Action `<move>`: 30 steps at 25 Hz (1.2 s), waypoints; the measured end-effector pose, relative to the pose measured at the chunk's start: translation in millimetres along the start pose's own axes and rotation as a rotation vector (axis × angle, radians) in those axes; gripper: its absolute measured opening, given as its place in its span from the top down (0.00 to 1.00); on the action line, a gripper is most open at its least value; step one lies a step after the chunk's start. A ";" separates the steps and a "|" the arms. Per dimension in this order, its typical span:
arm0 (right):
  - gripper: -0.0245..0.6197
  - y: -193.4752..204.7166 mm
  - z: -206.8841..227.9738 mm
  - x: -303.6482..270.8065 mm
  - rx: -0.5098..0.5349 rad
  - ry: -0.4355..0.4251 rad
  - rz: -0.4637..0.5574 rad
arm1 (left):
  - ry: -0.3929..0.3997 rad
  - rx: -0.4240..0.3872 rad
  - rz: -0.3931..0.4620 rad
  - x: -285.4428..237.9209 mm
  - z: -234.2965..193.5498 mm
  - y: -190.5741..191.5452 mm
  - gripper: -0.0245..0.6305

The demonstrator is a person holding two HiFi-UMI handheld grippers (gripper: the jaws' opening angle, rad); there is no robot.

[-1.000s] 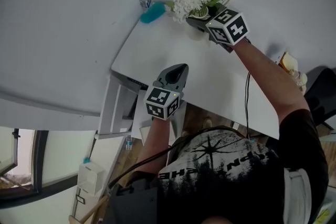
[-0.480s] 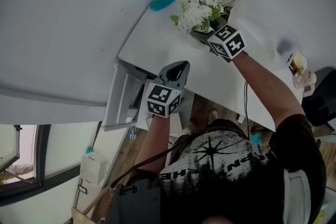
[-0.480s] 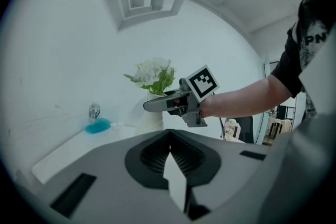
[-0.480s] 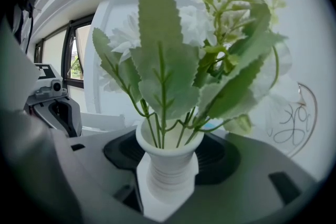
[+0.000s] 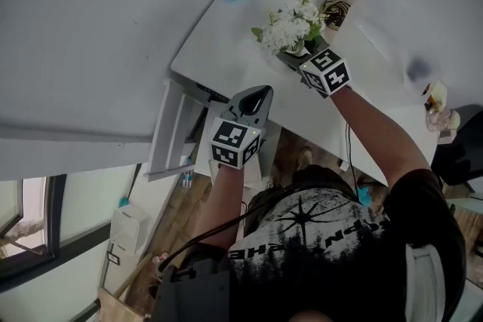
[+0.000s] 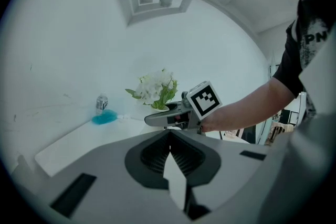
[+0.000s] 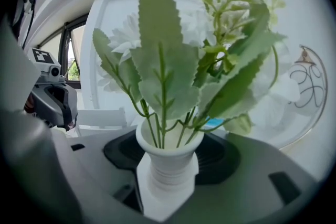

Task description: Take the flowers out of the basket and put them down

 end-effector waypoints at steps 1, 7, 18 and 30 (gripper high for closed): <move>0.54 2.3 -1.7 -2.4 -0.006 0.001 0.004 | -0.001 0.004 0.000 0.6 -1.3 0.6 0.95; 0.54 16.7 -13.1 -13.7 -0.034 0.005 0.010 | -0.009 0.023 -0.011 3.6 -7.1 8.0 0.95; 0.54 22.0 -27.9 -28.8 0.007 0.000 -0.003 | -0.015 0.032 -0.017 8.4 -8.5 14.4 0.95; 0.54 25.4 -33.0 -32.9 -0.018 0.032 -0.033 | -0.019 0.053 -0.014 16.3 -13.5 16.8 0.95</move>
Point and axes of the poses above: the fingertips, and each gripper's own axes: x backward along the fingers, z to its right, y out of its underside, the point moved 7 cm from there along x, backward along the fingers, and after that the axes turned 14 degrees about x, right-handed, at the moved point
